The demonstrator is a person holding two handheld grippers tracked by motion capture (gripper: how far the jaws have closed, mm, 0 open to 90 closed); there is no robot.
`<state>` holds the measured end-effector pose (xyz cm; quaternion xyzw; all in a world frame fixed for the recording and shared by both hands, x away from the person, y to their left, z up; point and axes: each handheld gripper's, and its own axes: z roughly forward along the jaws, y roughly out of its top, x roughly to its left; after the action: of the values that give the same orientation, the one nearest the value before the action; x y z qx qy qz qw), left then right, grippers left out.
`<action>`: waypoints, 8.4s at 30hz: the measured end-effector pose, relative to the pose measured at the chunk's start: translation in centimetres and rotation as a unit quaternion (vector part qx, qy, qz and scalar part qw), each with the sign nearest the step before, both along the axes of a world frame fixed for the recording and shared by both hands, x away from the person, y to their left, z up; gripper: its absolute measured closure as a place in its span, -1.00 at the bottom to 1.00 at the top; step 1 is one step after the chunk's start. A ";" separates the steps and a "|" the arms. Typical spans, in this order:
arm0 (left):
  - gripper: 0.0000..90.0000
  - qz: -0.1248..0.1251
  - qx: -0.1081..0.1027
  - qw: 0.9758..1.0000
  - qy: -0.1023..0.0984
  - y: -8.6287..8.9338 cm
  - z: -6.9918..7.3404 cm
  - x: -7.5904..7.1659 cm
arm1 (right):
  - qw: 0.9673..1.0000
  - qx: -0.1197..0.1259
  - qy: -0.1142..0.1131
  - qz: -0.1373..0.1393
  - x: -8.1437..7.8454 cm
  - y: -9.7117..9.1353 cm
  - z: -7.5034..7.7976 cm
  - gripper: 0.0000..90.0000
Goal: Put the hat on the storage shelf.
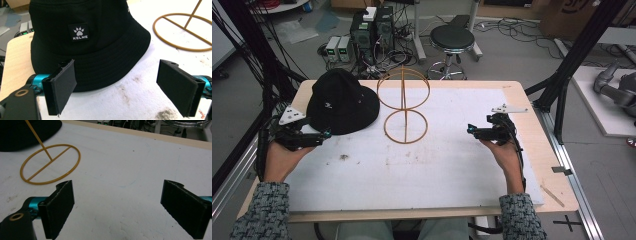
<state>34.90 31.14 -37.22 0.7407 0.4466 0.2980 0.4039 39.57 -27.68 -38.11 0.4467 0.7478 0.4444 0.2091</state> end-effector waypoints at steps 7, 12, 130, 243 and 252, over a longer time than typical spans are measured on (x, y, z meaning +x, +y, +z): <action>-0.63 -0.001 -0.002 1.000 0.004 0.0 0.0 0.0 | 1.000 0.001 0.000 0.002 -0.1 0.0 0.1 -0.75; -0.62 -0.012 -0.006 1.000 -0.005 -0.2 0.4 0.0 | 1.000 0.000 0.002 0.004 -0.2 0.0 0.1 -0.75; -0.56 -0.016 -0.046 0.998 -0.037 -1.0 5.8 17.4 | 0.999 -0.031 0.018 0.003 -7.6 -0.7 -1.3 -0.74; 0.83 -0.072 -0.162 0.978 -0.113 0.4 21.3 8.6 | 0.999 0.004 -0.010 0.051 -4.5 1.9 0.6 -0.74; 0.85 -0.094 -0.168 0.976 -0.106 -1.9 22.1 8.8 | 0.999 0.007 -0.013 0.052 -4.6 1.9 0.8 -0.75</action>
<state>43.72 29.20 -15.09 0.6652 0.3729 0.2567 0.5938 34.98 -25.80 -37.29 0.4028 0.7640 0.4659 0.1926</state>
